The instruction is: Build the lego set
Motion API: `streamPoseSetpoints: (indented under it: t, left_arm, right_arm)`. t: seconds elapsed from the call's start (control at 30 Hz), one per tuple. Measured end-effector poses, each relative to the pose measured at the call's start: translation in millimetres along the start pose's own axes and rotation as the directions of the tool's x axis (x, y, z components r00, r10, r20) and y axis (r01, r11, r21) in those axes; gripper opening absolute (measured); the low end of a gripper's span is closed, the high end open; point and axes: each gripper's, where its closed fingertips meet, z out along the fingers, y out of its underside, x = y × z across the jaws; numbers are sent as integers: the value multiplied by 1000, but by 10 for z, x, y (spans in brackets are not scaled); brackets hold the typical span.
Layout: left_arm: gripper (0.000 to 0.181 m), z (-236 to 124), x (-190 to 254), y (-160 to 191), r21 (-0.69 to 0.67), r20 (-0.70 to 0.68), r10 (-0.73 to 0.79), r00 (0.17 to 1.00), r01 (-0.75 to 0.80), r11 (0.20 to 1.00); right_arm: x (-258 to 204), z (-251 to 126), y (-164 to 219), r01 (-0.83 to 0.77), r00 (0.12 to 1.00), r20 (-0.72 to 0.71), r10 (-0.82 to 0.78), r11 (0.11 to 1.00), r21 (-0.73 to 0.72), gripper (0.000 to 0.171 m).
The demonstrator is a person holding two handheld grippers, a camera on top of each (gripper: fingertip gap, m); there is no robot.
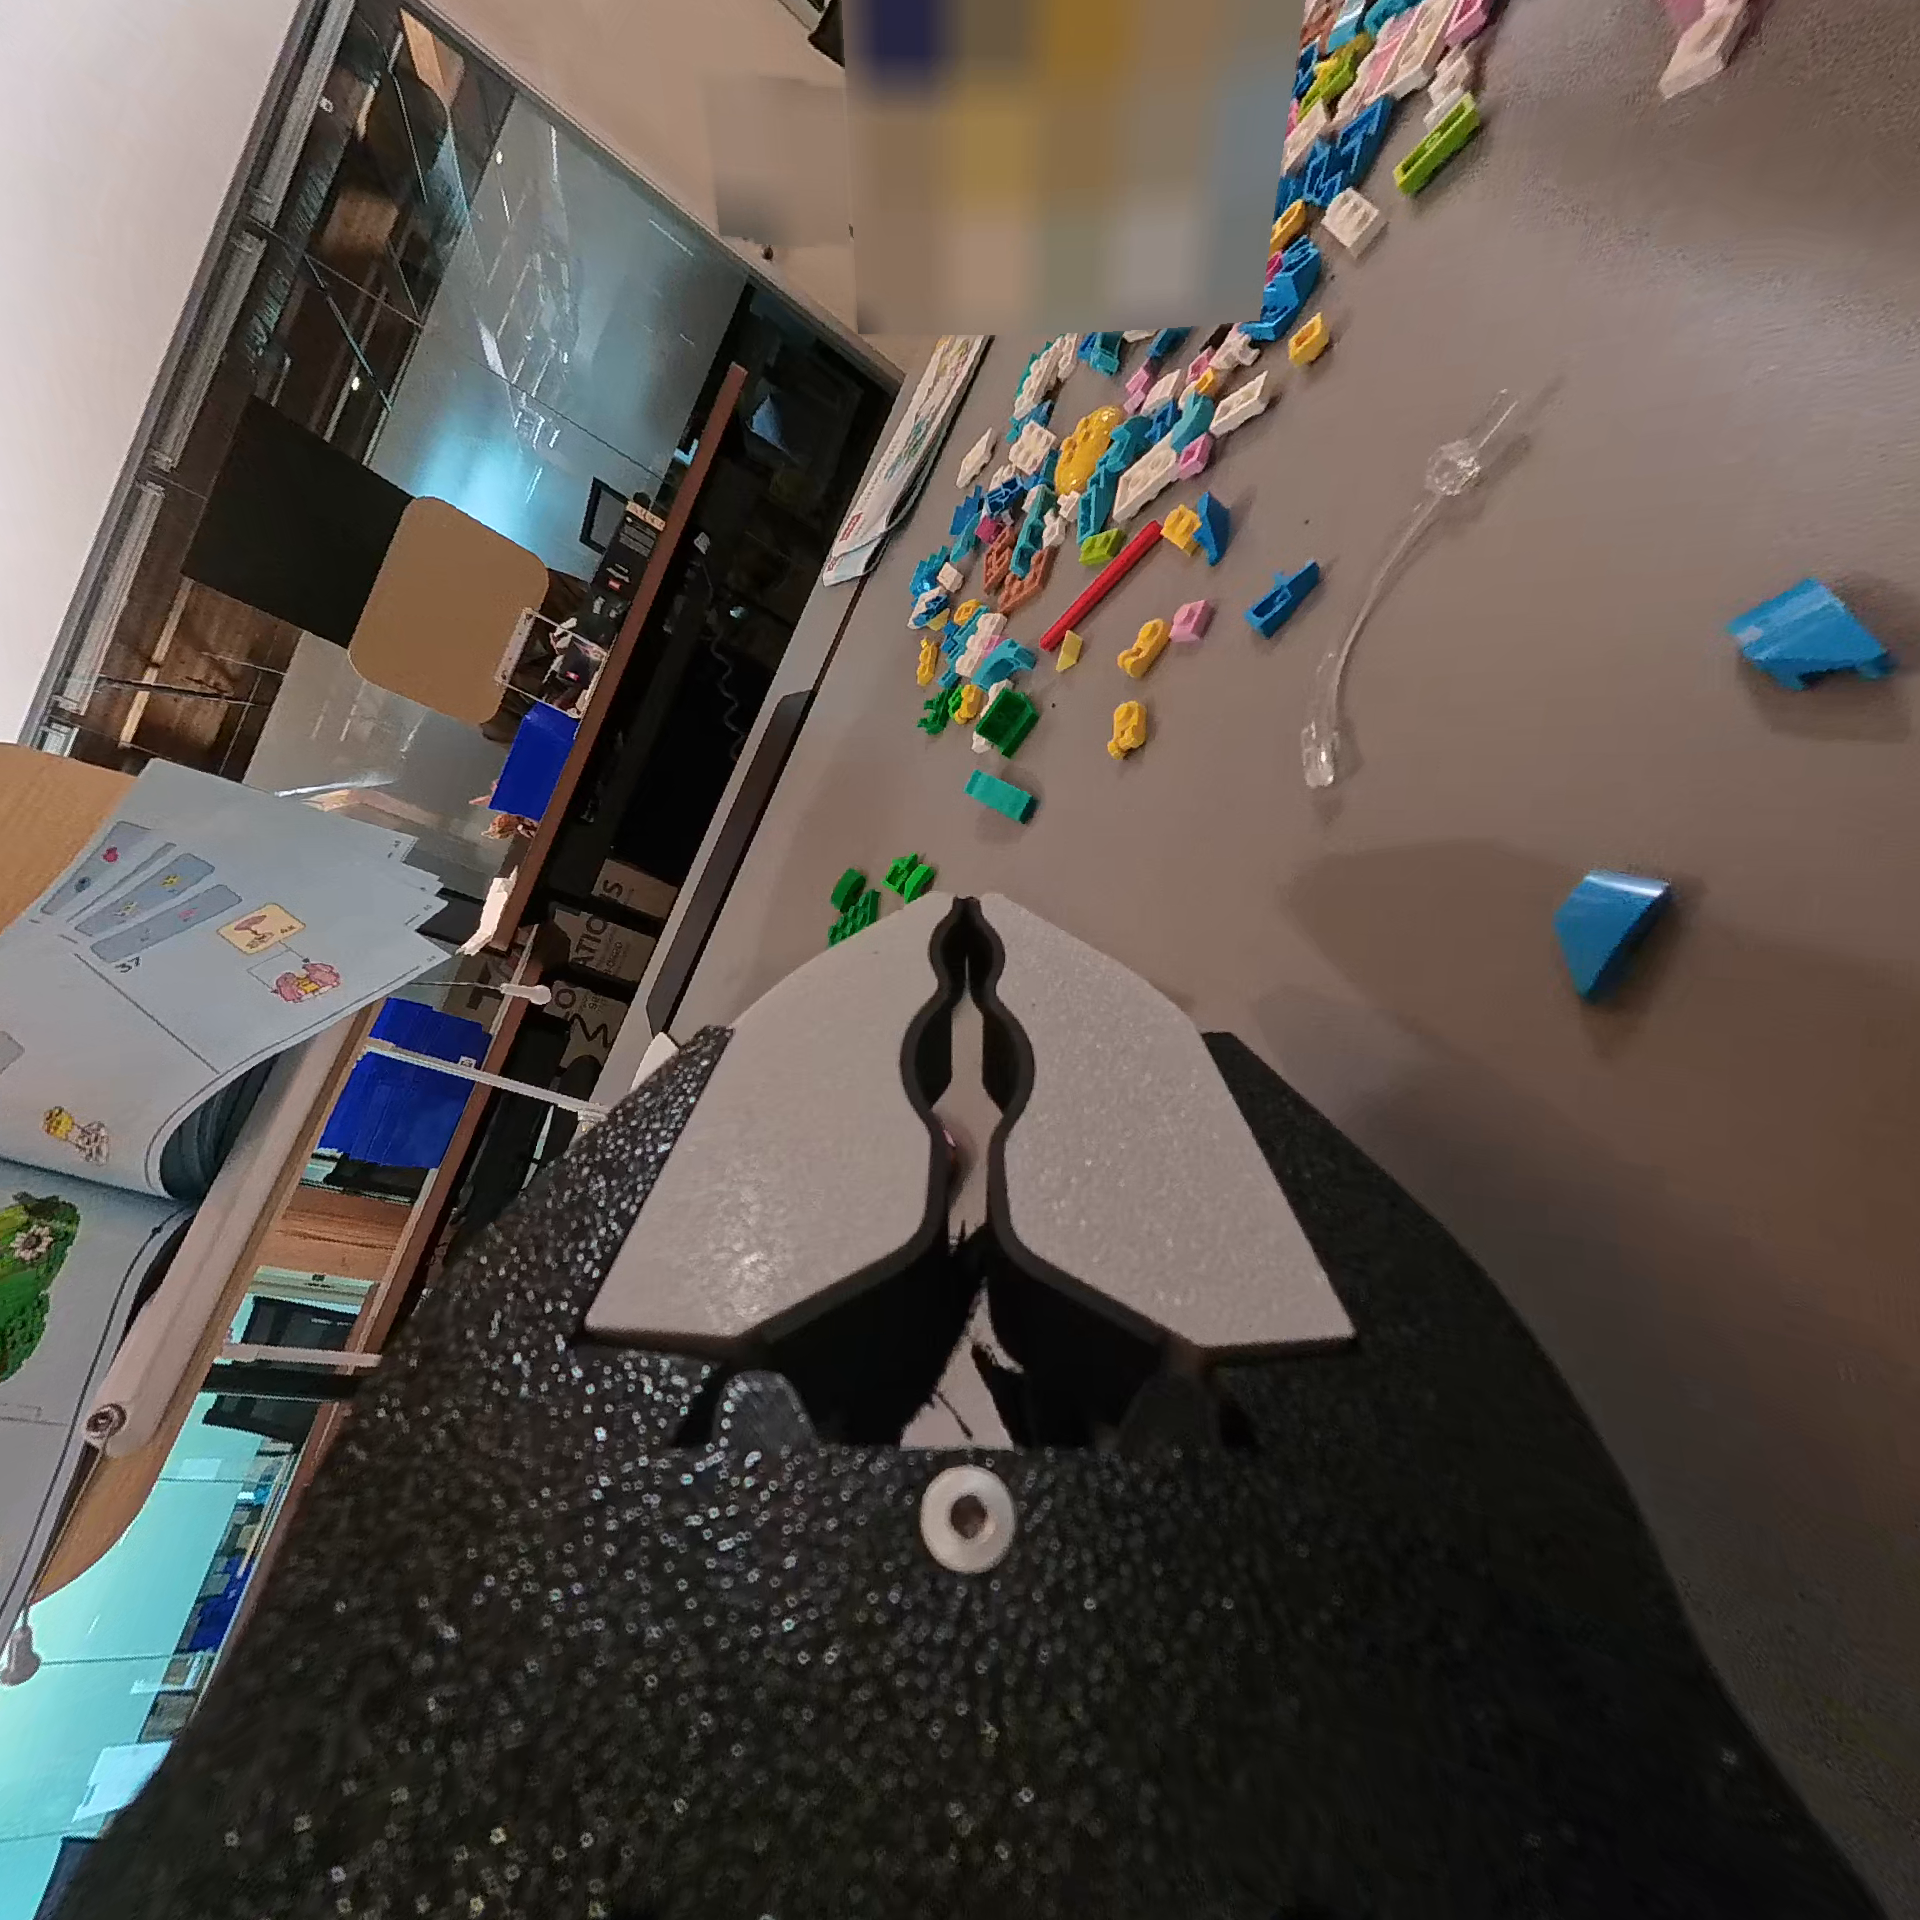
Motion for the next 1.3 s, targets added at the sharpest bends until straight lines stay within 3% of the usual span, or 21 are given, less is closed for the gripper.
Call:
streamPoseSetpoints:
  t: [0.1,0.27,0.37,0.47,0.67,1.0,1.17,1.3]
  left_arm:
    - [0,3,-1,-18,9,-1,-5,1000,5,1000]
    - [0,-8,-3,-26,28,-14,-26,1000,27,999]
    - [0,-28,-40,-27,42,-4,-49,999,49,998]
    - [0,-39,-40,-48,57,-6,-51,999,51,997]
    - [0,-36,-55,-51,63,-8,-68,998,69,996]
    - [0,-25,-46,-34,52,-15,-71,997,72,996]
    - [0,-30,-45,-35,54,-16,-71,997,72,996]
    - [0,-31,-43,-45,57,-15,-69,998,70,996]
  right_arm:
    - [10,106,-919,44,997,54,-57,975,216,16]
    - [-341,896,-2507,189,940,201,-277,910,369,21]
    - [-508,1488,-3098,174,906,309,-288,921,347,22]
    - [-572,1972,-3430,118,899,369,-237,941,317,26]
    - [-632,2503,-3596,65,892,424,-156,973,221,31]
    - [-602,2577,-3579,179,899,357,-256,956,233,14]
    - [-629,1936,-3340,265,870,305,-387,890,371,13]
    - [-669,1060,-2672,294,852,283,-440,851,435,13]
